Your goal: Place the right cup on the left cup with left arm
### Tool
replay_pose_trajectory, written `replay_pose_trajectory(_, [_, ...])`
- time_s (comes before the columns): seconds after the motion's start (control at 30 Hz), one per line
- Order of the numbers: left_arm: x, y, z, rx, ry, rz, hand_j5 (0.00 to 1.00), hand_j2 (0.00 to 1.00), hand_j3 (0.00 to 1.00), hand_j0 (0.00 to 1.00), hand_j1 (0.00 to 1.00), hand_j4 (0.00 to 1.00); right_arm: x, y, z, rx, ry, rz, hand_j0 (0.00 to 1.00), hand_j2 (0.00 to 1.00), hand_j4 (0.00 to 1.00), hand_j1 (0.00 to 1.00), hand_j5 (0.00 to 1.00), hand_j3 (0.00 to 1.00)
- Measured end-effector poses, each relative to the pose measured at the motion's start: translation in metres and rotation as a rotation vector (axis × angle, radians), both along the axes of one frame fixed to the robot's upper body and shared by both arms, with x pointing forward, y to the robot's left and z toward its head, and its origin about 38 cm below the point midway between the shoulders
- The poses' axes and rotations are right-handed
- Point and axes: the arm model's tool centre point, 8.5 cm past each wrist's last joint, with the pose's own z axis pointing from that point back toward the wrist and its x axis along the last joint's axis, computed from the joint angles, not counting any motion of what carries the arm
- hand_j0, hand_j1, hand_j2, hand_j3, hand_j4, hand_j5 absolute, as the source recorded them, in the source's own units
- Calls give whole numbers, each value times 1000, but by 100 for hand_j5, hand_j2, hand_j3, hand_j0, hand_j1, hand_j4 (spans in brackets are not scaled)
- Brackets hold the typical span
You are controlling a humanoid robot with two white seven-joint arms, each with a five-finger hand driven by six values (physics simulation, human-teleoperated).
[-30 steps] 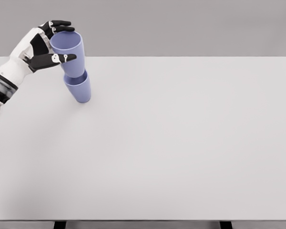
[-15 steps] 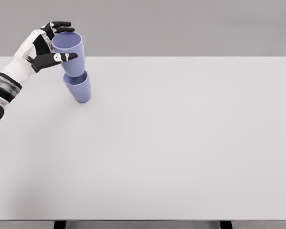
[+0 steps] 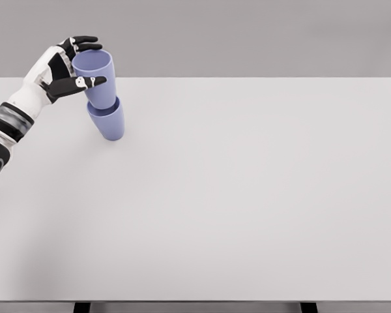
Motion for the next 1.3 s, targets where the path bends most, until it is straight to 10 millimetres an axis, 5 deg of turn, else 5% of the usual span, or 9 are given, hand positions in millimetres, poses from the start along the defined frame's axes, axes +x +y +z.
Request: replay_pose_trajectory(1.3, [4, 1, -7, -9, 17, 15, 70, 70, 70, 70, 70, 70, 0, 0, 0, 0, 0, 0, 100, 100, 100, 100, 100, 100])
